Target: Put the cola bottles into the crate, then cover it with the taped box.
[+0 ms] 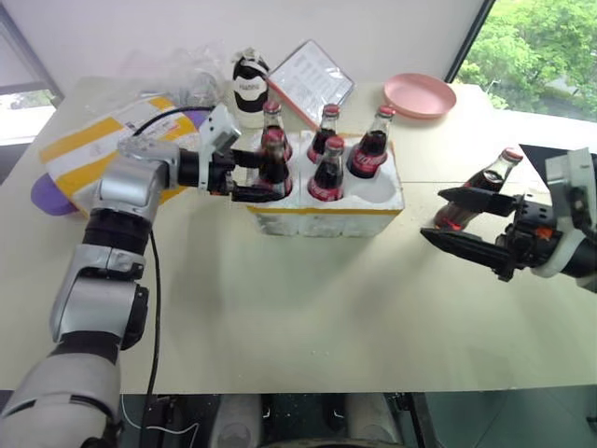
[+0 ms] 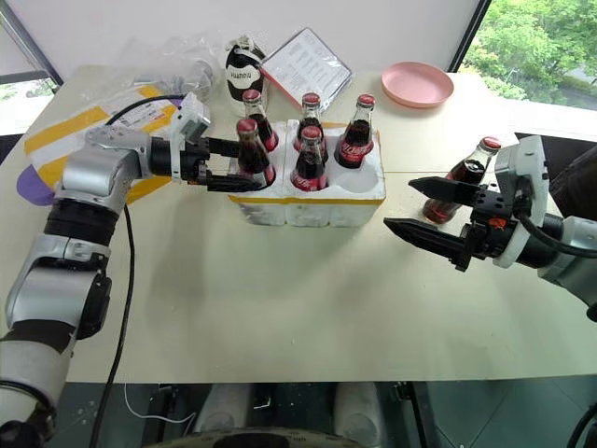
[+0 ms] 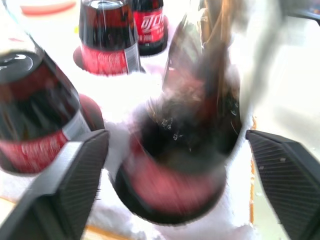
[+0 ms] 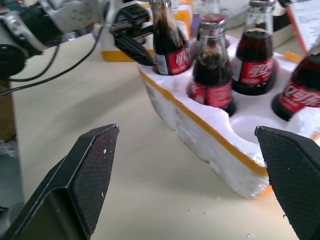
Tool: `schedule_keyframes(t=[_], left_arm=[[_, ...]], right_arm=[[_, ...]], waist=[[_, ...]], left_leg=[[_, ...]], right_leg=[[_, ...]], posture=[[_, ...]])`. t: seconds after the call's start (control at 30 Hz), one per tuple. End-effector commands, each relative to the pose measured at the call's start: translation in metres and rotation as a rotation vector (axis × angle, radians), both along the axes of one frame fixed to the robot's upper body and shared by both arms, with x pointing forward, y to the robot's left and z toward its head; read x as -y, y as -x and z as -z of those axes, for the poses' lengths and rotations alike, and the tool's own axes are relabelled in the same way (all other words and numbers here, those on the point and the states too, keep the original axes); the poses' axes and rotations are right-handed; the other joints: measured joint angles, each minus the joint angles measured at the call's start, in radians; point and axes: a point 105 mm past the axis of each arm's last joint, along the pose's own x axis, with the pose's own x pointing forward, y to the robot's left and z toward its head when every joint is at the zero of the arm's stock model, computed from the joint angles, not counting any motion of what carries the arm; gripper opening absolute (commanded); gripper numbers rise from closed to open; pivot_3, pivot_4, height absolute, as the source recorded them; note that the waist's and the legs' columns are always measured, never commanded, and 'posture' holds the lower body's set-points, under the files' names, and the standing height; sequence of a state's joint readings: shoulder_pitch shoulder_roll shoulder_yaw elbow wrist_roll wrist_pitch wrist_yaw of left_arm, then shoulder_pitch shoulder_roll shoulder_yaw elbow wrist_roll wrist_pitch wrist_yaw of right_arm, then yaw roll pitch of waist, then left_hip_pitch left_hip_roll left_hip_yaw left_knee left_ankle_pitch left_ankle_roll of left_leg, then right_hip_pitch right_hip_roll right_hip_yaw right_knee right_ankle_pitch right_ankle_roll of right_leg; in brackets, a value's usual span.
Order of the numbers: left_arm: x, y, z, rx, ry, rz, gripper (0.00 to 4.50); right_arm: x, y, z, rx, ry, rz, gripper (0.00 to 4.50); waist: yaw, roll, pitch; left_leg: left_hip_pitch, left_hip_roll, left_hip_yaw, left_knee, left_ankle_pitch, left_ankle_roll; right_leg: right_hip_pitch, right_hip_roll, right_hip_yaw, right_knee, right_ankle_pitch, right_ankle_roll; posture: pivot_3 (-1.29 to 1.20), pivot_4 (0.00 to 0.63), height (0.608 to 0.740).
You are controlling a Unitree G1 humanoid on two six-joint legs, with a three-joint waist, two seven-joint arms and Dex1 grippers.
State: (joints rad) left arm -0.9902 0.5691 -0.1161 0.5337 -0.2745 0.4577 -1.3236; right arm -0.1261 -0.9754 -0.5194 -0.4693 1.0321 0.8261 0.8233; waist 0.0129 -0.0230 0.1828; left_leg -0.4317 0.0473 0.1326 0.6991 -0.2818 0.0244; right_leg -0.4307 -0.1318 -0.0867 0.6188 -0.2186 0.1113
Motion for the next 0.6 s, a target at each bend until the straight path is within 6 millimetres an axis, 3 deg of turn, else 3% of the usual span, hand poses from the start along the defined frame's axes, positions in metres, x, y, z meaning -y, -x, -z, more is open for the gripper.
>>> schedule_keyframes(t=[0.03, 0.2, 0.3, 0.6], left_arm=[[-0.010, 0.014, -0.035, 0.040, 0.110, -0.010, 4.45], [-0.027, 0.063, -0.058, 0.034, 0.168, 0.048, 4.45], [-0.032, 0.089, -0.058, 0.009, 0.147, 0.077, 4.45], [-0.018, 0.098, -0.051, 0.031, 0.161, 0.045, 4.45]], right_arm=[[0.008, -0.001, -0.007, 0.053, -0.009, 0.058, 4.50], [0.028, 0.005, -0.001, 0.043, -0.038, 0.180, 4.50], [0.044, 0.011, 0.008, 0.015, -0.075, 0.278, 4.50], [0.081, -0.005, 0.025, 0.010, -0.146, 0.543, 4.50]], waist=[[0.000, 0.000, 0.000], [-0.001, 0.000, 0.000], [0.001, 0.000, 0.000], [-0.001, 0.001, -0.001]], left_leg=[[0.000, 0.000, 0.000, 0.000, 0.000, 0.000], [0.000, 0.001, -0.001, -0.001, 0.001, -0.001], [0.001, 0.001, -0.001, -0.001, 0.001, -0.002], [0.005, 0.000, -0.002, 0.000, -0.001, 0.001]], right_leg=[[0.000, 0.000, 0.000, 0.000, 0.000, 0.000], [0.000, 0.000, 0.000, 0.000, 0.000, 0.000], [0.001, 0.000, 0.000, 0.001, 0.000, 0.000], [0.006, 0.000, 0.000, -0.001, 0.000, 0.000]], posture=[[0.00, 0.150, 0.740], [0.00, 0.150, 0.740], [0.00, 0.150, 0.740], [0.00, 0.150, 0.740]])
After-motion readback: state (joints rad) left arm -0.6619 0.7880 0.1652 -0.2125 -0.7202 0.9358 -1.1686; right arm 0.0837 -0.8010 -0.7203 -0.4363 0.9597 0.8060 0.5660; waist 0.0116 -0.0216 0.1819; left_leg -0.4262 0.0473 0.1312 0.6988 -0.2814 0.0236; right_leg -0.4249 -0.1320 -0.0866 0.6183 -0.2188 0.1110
